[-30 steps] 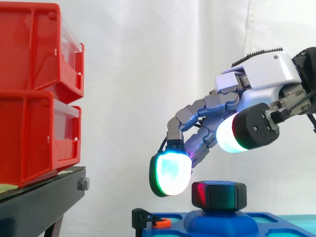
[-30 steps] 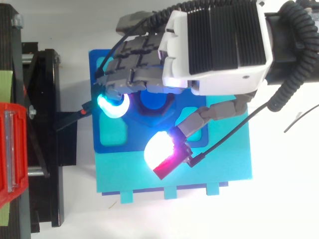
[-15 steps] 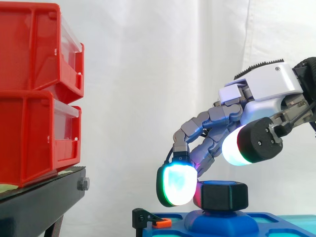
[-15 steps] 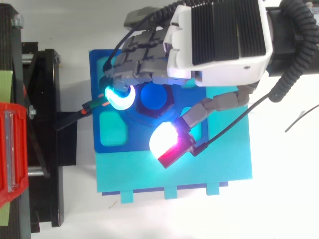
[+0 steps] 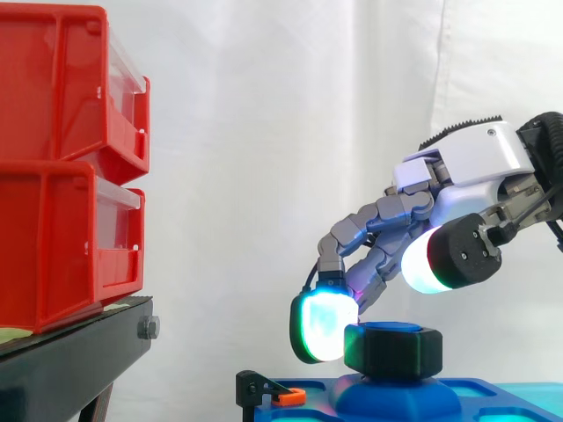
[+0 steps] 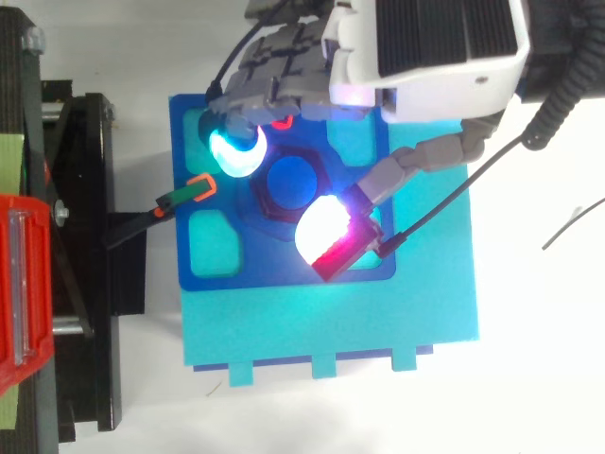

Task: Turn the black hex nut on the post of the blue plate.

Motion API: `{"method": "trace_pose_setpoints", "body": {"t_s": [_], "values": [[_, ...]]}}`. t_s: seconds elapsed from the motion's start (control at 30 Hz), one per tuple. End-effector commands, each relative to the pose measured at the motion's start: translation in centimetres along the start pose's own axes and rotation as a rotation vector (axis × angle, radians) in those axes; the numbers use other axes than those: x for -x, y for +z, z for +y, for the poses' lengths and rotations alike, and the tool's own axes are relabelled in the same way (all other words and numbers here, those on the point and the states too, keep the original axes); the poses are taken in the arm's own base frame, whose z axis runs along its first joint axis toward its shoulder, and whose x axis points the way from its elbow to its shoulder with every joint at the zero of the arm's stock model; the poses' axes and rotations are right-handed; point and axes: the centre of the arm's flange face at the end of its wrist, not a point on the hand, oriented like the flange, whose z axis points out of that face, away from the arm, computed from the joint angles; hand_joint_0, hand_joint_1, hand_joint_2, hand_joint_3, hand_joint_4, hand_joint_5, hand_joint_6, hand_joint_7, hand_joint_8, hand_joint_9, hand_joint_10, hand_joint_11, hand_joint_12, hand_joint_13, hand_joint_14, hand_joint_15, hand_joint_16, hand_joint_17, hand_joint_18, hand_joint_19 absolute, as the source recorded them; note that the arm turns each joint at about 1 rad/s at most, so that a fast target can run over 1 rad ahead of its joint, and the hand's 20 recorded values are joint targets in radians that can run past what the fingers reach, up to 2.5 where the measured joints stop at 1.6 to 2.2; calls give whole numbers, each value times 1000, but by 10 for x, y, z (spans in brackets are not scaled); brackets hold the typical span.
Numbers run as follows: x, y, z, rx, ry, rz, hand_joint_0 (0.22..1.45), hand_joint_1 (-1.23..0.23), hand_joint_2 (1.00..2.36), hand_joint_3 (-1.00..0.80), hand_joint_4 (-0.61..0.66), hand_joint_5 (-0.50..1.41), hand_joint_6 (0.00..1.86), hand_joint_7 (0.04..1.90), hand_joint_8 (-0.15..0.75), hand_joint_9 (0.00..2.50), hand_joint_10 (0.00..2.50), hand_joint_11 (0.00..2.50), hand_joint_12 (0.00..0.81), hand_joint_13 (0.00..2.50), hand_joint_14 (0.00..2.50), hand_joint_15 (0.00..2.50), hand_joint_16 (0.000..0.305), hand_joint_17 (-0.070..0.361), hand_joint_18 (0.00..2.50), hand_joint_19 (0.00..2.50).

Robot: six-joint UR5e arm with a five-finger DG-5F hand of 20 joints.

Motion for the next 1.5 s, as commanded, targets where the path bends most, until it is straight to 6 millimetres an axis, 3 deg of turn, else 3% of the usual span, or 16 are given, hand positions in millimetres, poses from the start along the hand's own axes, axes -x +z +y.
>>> {"method": "trace_pose_setpoints", "body": {"t_s": [0.0, 0.33, 0.57, 0.83, 1.17, 1.47], "values": [[3, -5, -11, 4, 3, 8, 482, -370, 1000, -500, 274, -143, 503, 929, 256, 557, 3, 95, 368, 460, 7, 182, 52, 117, 305, 334], [13, -14, -35, 23, 8, -6, 483, -369, 1000, -500, 279, -143, 504, 932, 258, 557, 4, 95, 367, 460, 7, 182, 52, 118, 313, 325], [43, -13, -20, 51, -8, -31, 483, -367, 1000, -500, 281, -143, 503, 932, 257, 558, 3, 95, 367, 462, 7, 179, 52, 118, 314, 333], [38, -5, -6, 32, -16, -43, 483, -359, 1000, -500, 276, -143, 504, 933, 259, 561, 2, 97, 367, 463, 7, 179, 52, 118, 319, 333], [-4, 6, 14, -11, -19, -7, 487, -355, 1000, -500, 277, -143, 503, 929, 262, 577, 4, 98, 366, 475, 7, 186, 52, 117, 324, 334], [-10, 9, 27, -21, -20, 4, 490, -353, 1000, -500, 278, -142, 504, 928, 261, 583, 4, 101, 365, 478, 7, 184, 52, 117, 330, 333]]}}
